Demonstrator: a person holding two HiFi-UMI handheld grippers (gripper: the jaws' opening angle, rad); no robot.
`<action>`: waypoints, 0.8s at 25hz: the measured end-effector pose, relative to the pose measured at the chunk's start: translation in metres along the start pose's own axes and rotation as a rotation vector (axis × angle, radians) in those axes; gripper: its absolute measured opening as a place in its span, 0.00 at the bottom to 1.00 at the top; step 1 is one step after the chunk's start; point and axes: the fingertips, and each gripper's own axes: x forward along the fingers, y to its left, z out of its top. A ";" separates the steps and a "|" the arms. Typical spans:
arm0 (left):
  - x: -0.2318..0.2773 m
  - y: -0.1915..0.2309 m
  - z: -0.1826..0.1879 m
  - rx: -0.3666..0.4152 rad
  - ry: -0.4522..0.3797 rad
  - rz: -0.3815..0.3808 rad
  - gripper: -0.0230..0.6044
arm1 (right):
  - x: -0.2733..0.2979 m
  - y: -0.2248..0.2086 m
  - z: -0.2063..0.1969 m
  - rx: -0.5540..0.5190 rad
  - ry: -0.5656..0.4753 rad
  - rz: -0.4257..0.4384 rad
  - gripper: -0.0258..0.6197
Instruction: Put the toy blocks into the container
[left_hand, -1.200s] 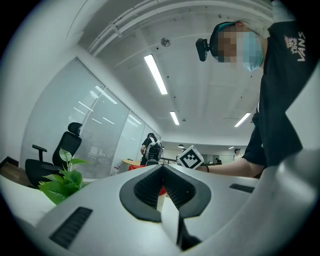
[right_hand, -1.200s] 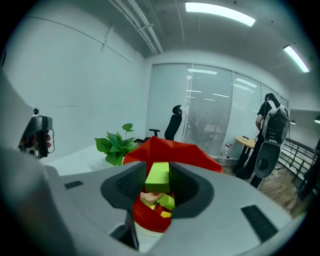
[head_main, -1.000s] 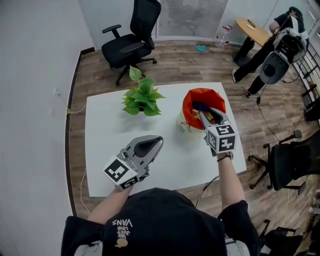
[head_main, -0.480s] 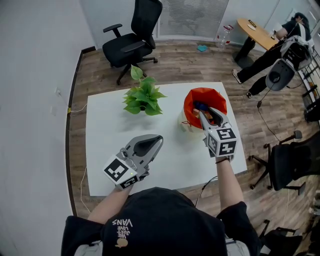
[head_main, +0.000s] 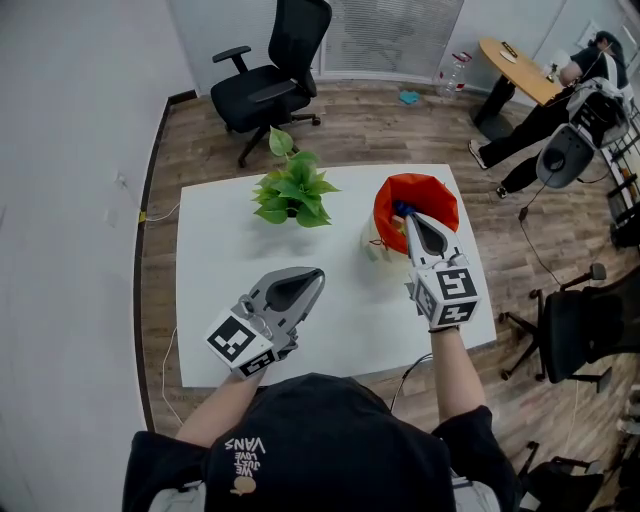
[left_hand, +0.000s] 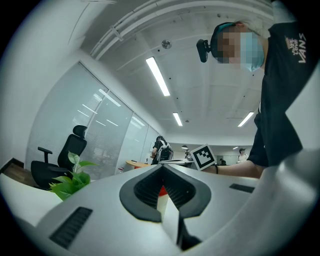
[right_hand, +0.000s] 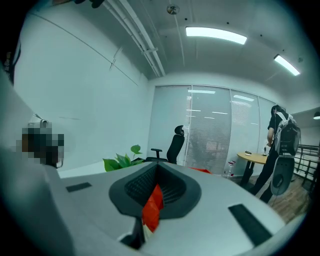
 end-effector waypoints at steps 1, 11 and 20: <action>-0.002 0.000 0.000 0.000 -0.002 0.004 0.05 | -0.001 0.004 0.004 0.001 -0.010 0.009 0.07; -0.031 0.013 0.009 0.017 -0.022 0.080 0.05 | -0.006 0.068 0.040 0.015 -0.116 0.143 0.07; -0.067 0.024 0.017 0.036 -0.035 0.169 0.05 | 0.003 0.126 0.045 0.019 -0.131 0.271 0.07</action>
